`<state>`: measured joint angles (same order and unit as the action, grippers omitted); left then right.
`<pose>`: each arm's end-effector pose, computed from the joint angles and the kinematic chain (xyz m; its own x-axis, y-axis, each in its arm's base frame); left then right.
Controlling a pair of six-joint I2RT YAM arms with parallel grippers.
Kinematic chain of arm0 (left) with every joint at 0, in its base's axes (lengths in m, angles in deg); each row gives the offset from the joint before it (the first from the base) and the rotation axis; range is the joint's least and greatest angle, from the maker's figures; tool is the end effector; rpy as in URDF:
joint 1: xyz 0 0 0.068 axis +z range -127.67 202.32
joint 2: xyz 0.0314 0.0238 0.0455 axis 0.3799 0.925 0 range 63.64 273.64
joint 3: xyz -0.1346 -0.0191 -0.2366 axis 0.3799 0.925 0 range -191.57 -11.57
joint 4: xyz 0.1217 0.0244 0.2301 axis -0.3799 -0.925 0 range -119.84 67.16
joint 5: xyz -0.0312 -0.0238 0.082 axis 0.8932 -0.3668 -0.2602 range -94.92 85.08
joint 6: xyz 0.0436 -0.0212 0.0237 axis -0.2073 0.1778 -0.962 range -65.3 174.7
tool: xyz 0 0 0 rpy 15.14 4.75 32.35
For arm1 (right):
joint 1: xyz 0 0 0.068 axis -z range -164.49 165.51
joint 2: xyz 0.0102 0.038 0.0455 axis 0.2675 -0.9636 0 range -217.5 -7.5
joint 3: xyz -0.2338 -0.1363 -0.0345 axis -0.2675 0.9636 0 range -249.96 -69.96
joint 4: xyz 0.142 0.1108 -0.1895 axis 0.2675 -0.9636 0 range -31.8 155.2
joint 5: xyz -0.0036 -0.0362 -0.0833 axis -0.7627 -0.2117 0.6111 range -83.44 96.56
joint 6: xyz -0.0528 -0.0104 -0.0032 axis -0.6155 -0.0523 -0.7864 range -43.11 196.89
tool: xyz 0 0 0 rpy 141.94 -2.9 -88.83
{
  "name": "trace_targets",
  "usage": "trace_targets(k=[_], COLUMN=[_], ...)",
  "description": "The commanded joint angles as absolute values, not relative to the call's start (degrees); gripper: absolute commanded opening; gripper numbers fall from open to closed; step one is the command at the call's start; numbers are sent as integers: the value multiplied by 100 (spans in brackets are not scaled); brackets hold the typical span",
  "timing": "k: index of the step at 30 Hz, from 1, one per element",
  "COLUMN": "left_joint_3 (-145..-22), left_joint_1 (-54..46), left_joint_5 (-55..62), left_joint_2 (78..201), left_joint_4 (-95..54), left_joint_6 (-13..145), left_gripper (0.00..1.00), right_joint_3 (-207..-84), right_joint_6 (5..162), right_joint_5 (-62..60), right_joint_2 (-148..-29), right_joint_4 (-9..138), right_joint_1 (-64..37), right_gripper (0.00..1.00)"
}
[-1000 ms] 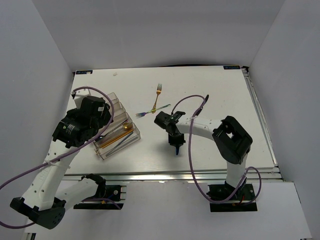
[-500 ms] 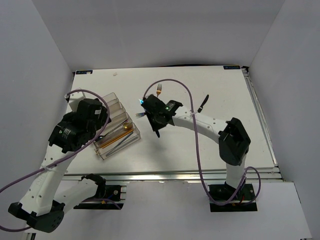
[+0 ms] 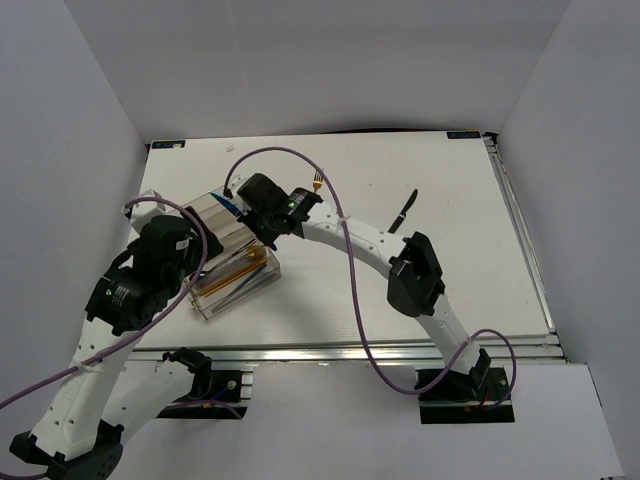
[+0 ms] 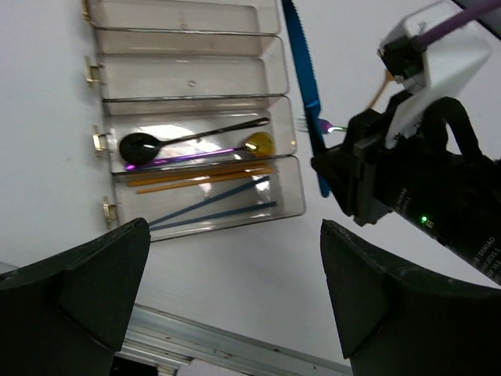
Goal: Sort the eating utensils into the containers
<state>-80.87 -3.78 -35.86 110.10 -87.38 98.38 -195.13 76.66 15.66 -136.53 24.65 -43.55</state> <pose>0.1146 -0.0357 0.3857 -0.4545 -0.4369 -0.7762 -0.3889 0.8813 -0.2684 0.2683 0.4368 0.2856 -0.3566 -0.6028 -0.7137 -0.7904 0.6020 -0.1136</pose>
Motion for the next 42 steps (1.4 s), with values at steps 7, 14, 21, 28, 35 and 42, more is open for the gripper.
trace_targets(k=[7,14,21,28,35,42], left_joint_3=[-6933,-6554,-6536,-6510,-6571,-7246], left_joint_1=[-404,-404,-395,-395,-395,-378], left_joint_5=[-2662,-2119,-2153,-2118,-2205,-3767], left_joint_2=[10610,10583,10856,11049,11110,11637], left_joint_4=[-6646,-4940,-4527,-4578,-4877,-6140], left_joint_6=[10681,10331,10383,10506,10497,11014], left_gripper=[98,98,93,51,7,0], right_joint_3=[-18451,-18036,-17789,-17868,-17772,-17105], right_joint_6=[8444,8796,9052,8990,9104,9429], right_joint_5=[709,-345,-1023,-1120,-1076,-707], right_joint_2=[-12089,-11308,-10972,-10901,-10849,-10340], right_joint_4=[2935,2679,2785,2741,2820,3040], right_joint_1=[-4329,-4329,-4320,-4302,-4171,-3671], right_gripper=[0,0,0,0,0,90])
